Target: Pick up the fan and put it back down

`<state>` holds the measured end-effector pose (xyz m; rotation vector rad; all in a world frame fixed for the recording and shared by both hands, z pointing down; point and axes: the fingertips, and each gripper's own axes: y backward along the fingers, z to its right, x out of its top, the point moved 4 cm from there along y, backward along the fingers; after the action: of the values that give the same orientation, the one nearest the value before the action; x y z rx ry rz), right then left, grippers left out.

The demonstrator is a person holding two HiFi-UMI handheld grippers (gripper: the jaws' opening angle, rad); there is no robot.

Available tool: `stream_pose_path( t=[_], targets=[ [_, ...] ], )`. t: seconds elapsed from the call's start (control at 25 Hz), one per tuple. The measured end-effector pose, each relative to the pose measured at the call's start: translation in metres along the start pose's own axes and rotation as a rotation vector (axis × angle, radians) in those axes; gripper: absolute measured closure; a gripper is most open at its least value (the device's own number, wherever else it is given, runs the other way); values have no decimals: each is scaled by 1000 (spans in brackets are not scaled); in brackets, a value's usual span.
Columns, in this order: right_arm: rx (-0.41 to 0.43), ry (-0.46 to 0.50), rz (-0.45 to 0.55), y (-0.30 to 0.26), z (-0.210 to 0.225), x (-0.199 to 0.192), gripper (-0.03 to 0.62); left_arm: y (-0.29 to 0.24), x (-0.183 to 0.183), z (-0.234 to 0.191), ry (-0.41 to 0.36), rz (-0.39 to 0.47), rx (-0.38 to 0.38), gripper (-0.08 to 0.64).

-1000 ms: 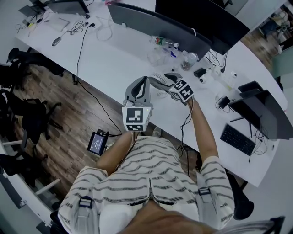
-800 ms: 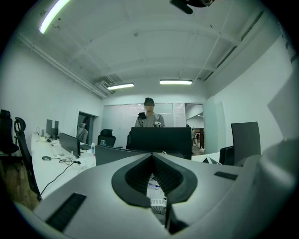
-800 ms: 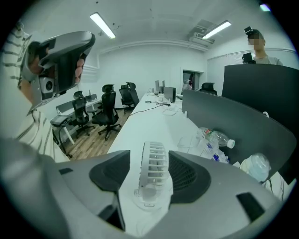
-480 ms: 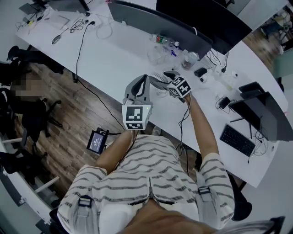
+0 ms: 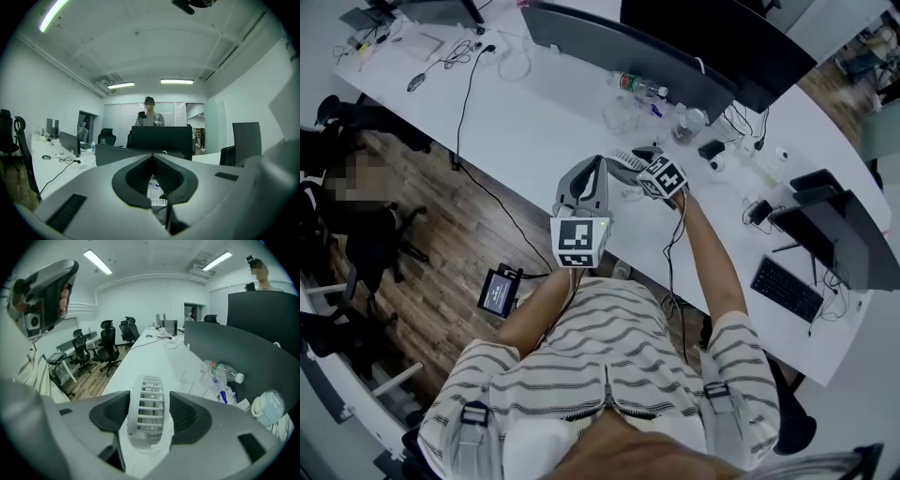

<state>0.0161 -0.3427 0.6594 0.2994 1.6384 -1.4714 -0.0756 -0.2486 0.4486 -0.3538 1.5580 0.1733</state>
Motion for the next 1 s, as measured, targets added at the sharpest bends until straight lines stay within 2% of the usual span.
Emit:
stream_pose_path(
  t=[0.2,0.44,0.8,1.0],
  targets=[
    [-7,8,-57,-13,-1,-4,347,0,0,-4,2,2,7,554],
    [-31,29,-68,-15,0,-4,351,1,-3,-10,8,-4,9,554],
    [-60,35,-22,-11,-3,-8,365,3,-6,-10,4,-7,-2,554],
    [-94,-16,10,-1,1,-3,365,3,-6,-8,4,-7,-9,554]
  ],
)
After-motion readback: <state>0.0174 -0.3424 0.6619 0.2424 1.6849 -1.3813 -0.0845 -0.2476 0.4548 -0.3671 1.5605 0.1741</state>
